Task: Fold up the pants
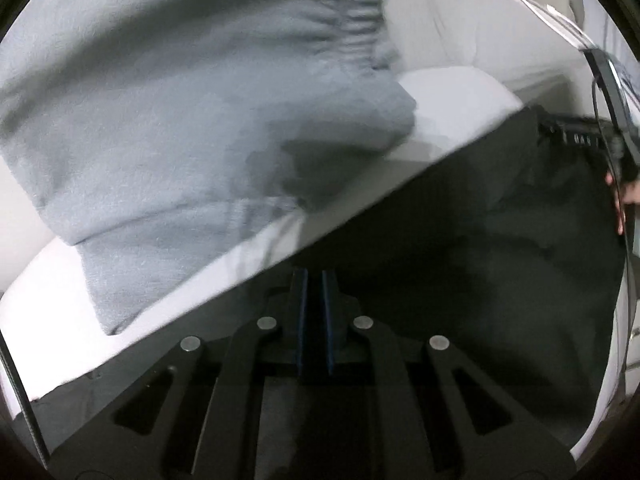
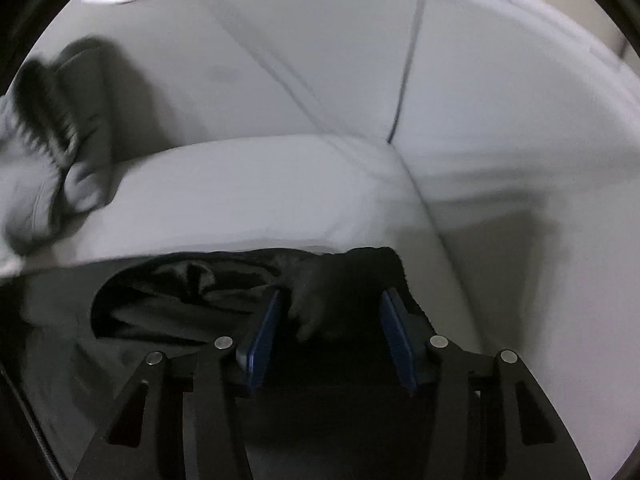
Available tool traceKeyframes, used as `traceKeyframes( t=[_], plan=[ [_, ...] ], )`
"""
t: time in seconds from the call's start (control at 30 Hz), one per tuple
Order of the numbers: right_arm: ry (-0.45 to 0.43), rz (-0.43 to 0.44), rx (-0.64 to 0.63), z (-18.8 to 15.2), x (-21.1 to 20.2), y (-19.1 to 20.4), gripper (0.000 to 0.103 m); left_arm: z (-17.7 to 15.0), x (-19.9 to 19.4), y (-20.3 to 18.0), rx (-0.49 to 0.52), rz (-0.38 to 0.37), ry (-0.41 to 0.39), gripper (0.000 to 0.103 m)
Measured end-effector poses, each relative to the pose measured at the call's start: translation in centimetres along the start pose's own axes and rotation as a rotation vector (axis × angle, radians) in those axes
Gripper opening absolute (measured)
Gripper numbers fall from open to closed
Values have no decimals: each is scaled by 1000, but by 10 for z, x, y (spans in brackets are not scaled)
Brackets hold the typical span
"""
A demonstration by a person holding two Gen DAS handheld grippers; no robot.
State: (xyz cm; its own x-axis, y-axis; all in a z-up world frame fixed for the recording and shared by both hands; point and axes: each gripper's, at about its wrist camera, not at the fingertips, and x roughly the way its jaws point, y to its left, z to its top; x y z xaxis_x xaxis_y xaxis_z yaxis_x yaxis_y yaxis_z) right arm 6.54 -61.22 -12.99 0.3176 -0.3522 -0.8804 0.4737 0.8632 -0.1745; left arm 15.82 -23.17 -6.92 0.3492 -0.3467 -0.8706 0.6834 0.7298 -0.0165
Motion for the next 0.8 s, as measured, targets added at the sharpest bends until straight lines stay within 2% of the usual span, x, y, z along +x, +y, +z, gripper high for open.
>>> traceKeyframes(
  t=[0.07, 0.13, 0.2, 0.3, 0.37, 0.43, 0.5, 0.53, 0.6, 0.63, 0.7, 0.77, 0.8],
  plan=[
    [27, -23, -9, -1, -7, 0, 51, 0, -7, 1, 2, -15, -24, 6],
    [14, -20, -4, -7, -23, -2, 50, -5, -15, 0, 24, -21, -45, 6],
    [4, -14, -13, -13, -31, -4, 49, -12, -3, 11, 42, 27, 0, 6],
    [36, 0, -9, -26, -23, -9, 49, -13, -6, 22, 23, 36, -12, 6],
    [17, 9, 2, -27, -24, -11, 49, -11, -10, 21, 17, 55, -1, 4],
    [-4, 24, 12, -24, -37, -14, 49, -9, -21, 19, 31, 34, -29, 4],
    [-43, 42, 8, -25, -53, -15, 49, -11, -41, 16, 47, 34, -101, 4],
    [-94, 36, -9, -26, -70, -15, 49, -14, -45, 17, 42, 30, -121, 4],
    [-181, 29, -29, -34, -94, -15, 52, -14, -59, 19, 1, -19, -161, 4],
    [-221, 36, -30, -37, -107, -16, 53, -15, -63, 16, -13, -66, -174, 4],
    [-269, 66, -20, -49, -123, -19, 56, -11, -64, 6, 17, -123, -164, 4],
    [-193, 115, -46, -55, -112, -21, 56, -10, -49, -18, 90, -95, -128, 4],
    [-155, 123, -59, -54, -99, -19, 50, -6, -35, -28, 100, -82, -104, 4]
  ],
)
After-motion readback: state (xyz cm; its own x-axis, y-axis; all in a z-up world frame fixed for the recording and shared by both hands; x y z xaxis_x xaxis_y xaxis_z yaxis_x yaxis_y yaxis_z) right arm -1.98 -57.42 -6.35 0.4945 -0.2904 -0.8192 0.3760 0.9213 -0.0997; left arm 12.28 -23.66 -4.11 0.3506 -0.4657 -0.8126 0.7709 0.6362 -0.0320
